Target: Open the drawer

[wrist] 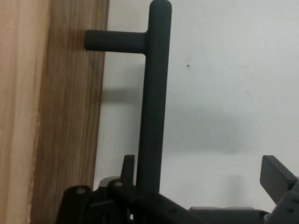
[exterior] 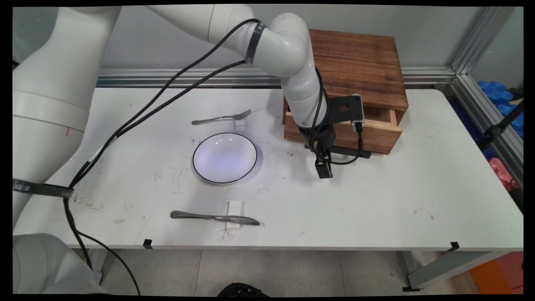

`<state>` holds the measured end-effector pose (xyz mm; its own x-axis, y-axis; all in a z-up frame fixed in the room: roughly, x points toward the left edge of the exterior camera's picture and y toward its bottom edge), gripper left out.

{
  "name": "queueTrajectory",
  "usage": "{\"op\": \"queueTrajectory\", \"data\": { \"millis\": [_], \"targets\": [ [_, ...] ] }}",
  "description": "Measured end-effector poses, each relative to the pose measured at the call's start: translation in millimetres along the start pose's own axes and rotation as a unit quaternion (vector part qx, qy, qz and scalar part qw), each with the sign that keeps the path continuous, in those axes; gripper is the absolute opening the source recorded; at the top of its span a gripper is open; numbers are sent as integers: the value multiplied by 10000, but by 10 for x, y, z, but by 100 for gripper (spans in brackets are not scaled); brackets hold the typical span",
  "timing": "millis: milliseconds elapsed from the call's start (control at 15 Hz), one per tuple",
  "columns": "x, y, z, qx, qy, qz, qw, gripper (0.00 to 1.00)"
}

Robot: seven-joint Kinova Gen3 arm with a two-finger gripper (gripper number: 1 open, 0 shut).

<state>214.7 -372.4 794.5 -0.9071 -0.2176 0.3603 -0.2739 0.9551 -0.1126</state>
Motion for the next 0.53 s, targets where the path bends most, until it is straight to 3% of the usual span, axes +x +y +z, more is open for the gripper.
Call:
{"op": "queueTrajectory", "data": {
  "millis": [533],
  "targets": [
    [31, 230, -68, -100, 3, -29, 9999, 100]
  ]
}}
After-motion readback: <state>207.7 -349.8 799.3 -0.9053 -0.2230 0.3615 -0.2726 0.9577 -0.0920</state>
